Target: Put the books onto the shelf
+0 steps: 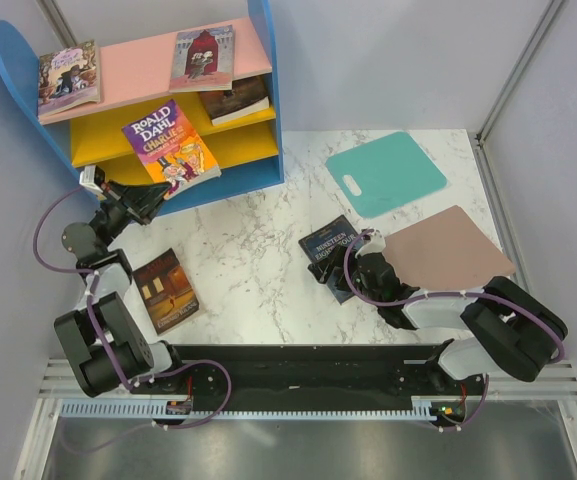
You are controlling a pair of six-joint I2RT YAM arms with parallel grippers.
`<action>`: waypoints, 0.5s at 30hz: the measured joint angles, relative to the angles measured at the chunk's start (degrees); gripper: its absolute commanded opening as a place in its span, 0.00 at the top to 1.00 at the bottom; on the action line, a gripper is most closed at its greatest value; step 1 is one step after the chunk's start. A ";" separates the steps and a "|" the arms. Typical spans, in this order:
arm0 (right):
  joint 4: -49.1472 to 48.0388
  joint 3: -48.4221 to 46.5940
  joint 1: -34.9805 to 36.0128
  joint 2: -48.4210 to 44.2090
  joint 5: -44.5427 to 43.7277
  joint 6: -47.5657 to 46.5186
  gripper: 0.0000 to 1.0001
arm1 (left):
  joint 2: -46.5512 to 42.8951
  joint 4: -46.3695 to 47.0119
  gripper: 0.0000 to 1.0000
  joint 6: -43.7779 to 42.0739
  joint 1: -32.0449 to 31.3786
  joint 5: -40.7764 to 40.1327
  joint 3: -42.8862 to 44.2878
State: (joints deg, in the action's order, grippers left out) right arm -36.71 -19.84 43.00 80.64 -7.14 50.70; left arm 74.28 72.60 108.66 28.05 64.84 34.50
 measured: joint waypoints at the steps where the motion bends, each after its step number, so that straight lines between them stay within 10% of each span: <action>1: 0.00 -0.02 0.02 0.00 0.00 0.00 0.02 | 0.13 0.00 0.98 -0.02 0.00 -0.37 0.35; 15: 0.00 -0.11 0.00 0.09 0.11 -0.04 0.02 | 10.91 0.50 0.98 1.46 0.02 -6.32 4.39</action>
State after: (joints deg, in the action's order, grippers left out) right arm -36.71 -19.94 43.00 80.73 -7.03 50.65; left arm 85.19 73.10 110.13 28.08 58.52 38.89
